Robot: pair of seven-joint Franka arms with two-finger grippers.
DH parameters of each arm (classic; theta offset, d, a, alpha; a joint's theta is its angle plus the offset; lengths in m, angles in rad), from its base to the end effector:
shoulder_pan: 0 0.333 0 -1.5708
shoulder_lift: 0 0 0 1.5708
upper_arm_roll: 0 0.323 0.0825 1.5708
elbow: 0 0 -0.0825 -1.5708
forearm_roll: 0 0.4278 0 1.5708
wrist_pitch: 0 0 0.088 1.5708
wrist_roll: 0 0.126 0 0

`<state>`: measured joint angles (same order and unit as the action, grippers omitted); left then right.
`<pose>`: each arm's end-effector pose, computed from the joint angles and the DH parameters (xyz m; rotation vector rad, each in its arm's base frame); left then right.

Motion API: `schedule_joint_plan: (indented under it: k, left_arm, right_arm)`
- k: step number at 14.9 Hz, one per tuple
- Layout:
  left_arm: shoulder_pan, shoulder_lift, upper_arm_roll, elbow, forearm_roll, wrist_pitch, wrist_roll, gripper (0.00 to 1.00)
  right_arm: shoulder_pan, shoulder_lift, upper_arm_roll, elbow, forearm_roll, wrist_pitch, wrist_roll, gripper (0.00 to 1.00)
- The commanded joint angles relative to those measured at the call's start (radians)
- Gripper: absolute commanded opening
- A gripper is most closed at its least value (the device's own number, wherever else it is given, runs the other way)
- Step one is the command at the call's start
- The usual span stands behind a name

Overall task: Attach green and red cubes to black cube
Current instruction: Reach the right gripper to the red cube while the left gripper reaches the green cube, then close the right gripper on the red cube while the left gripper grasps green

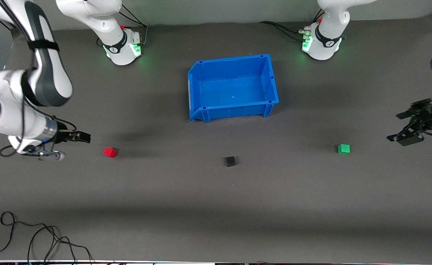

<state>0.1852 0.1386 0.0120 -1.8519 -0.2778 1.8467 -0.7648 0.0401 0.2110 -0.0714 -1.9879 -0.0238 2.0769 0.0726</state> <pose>0.6144 0.0954 0.4086 2.5182 1.4712 -0.3081 0.6147 -0.0202 0.3115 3.0952 -0.1400 -0.1874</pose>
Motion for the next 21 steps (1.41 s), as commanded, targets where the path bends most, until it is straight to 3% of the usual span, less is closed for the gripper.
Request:
schedule_joint_plan:
  k: [1,6,12,14,16,18,21]
  left_arm:
    - [0.046,-0.027,-0.007,-0.151,-0.102,0.13,-0.028,1.0]
    - [0.063,0.053,-0.007,-0.272,-0.243,0.305,-0.028,1.0]
    - [0.05,0.217,-0.014,-0.286,-0.345,0.489,-0.028,1.0]
    - [0.017,0.255,-0.015,-0.286,-0.363,0.548,-0.028,1.0]
    - [0.004,0.285,-0.015,-0.286,-0.379,0.589,-0.028,1.0]
    - [-0.021,0.312,-0.015,-0.286,-0.397,0.627,-0.028,1.0]
    - [-0.024,0.323,-0.015,-0.286,-0.399,0.643,-0.027,1.0]
  right_arm:
    - [0.0,0.056,-0.004,-0.054,-0.007,0.121,0.022,0.98]
    - [0.003,0.148,-0.007,-0.123,0.102,0.313,0.029,0.98]
    - [0.0,0.235,-0.008,-0.123,0.111,0.407,0.033,0.95]
    - [0.001,0.251,-0.008,-0.12,0.198,0.407,0.032,0.93]
    - [0.006,0.264,-0.008,-0.118,0.206,0.422,0.03,0.91]
    - [0.006,0.275,-0.008,-0.118,0.206,0.431,0.03,0.83]
    - [0.007,0.277,-0.008,-0.118,0.206,0.433,0.03,0.61]
